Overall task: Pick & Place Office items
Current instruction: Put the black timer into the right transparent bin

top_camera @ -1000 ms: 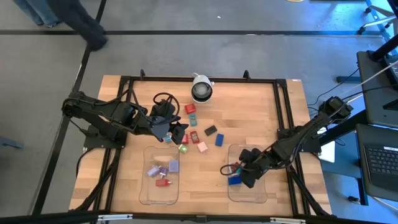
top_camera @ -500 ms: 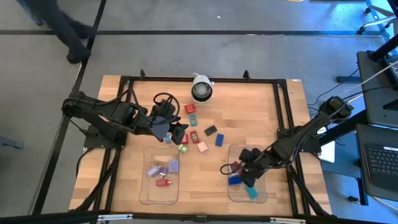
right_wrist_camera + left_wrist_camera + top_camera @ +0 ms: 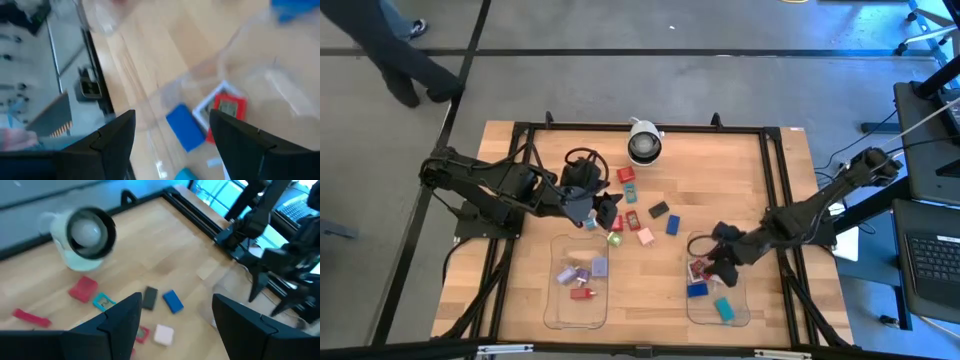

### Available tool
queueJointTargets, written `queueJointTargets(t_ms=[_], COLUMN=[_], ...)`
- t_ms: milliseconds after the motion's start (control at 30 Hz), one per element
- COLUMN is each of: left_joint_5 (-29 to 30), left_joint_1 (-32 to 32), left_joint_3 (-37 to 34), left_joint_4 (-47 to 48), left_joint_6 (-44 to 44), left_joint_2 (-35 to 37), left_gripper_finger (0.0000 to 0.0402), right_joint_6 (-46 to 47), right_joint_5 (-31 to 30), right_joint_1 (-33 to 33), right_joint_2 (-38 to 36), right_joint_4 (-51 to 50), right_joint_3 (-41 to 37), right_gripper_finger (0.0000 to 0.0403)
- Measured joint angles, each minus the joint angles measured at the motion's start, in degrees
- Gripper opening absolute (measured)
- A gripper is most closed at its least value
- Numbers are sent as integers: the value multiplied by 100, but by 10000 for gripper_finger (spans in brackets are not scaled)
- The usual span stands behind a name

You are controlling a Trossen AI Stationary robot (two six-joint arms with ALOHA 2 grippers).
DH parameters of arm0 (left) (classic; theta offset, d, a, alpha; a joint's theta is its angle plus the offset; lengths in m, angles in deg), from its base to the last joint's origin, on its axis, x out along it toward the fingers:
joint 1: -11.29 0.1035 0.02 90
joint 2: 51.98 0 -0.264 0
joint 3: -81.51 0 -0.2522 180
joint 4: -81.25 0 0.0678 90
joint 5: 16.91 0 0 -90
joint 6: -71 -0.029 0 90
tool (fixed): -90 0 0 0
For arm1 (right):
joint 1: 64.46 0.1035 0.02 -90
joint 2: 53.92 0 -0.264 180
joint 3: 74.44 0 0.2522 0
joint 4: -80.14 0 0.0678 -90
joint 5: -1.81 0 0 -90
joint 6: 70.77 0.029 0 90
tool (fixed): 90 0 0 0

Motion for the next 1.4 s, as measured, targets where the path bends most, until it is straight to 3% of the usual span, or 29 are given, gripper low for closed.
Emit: queueJointTargets(t_ms=[233, 367, 733, 967, 1400], left_joint_5=[473, 447, -1074, -1490, -1071], left_joint_1=[13, 82, 654, 998, 1086], left_joint_3=[0, 4, 2, 0, 0], left_joint_4=[0, 4, 186, 291, 489], left_joint_6=[-348, -754, -1355, -1789, -1992], left_joint_2=[2, -69, -925, -1233, -589], left_gripper_finger=[239, 239, 240, 240, 239], right_joint_6=[-283, -481, -1007, -1176, -1861], right_joint_5=[-368, -374, -294, -155, 692], right_joint_1=[-319, -577, -1304, -1889, -3237], right_joint_2=[-563, -731, -825, -825, -489], right_joint_4=[3, 2, 0, 2, 251], right_joint_3=[0, 0, 0, 0, -2], right_gripper_finger=[258, 258, 259, 259, 259])
